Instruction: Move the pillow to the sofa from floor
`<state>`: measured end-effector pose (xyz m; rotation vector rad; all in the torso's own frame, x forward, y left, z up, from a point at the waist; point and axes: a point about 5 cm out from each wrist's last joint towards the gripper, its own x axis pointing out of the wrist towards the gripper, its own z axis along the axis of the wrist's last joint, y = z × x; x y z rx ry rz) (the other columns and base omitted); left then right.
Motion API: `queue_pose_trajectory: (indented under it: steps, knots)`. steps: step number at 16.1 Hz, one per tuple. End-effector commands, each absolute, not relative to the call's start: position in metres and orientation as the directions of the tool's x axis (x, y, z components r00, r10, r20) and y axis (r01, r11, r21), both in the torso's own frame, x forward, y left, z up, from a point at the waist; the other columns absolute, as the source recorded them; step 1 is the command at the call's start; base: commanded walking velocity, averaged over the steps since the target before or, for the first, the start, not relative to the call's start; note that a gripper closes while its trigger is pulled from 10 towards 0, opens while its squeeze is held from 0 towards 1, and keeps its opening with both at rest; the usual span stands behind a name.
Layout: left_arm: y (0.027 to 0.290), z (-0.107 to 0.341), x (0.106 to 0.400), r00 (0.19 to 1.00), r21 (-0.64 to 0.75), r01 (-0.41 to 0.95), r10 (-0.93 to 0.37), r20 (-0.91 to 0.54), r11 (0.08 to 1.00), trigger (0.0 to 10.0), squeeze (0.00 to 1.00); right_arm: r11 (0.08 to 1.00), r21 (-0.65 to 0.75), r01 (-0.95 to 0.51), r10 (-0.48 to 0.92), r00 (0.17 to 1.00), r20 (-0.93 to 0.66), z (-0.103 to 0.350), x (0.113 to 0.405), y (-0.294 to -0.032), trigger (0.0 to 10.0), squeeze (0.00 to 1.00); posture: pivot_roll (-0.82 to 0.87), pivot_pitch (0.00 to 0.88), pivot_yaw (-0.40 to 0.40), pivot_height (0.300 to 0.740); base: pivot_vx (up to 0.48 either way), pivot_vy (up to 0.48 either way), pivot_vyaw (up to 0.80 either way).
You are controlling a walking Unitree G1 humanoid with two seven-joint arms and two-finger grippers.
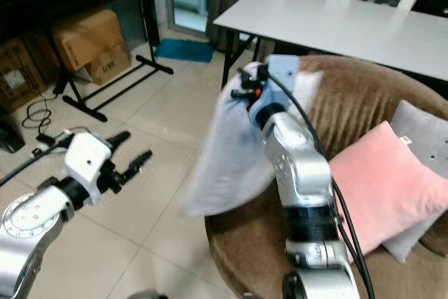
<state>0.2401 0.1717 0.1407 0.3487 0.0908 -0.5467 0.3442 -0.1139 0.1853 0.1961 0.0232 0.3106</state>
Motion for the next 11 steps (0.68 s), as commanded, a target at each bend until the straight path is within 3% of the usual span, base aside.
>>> queue_pose_trajectory:
  steps: [1,6,11]
  knots:
    - [0.169,0.14,0.241,0.828,0.297,0.56,-0.523,-0.201,0.774,10.0,0.0,0.92,0.183,-0.347,0.34,0.938,0.065,0.195,0.355,-0.115,10.0,0.0,-0.04,0.0,-0.017,0.74,0.0,0.0,0.0]
    - [0.167,0.138,0.236,0.775,0.279,0.632,-0.58,-0.253,0.723,10.0,0.0,0.936,0.009,-0.352,0.351,0.935,0.057,0.199,0.383,-0.125,10.0,0.0,-0.02,0.0,-0.026,0.74,0.0,0.0,0.0]
    - [0.168,0.136,0.23,0.763,0.263,0.645,-0.585,-0.275,0.718,10.0,0.0,0.963,-0.11,-0.246,0.247,0.969,-0.013,0.204,0.404,-0.157,10.0,0.0,-0.01,0.0,-0.033,0.74,0.0,0.0,0.0]
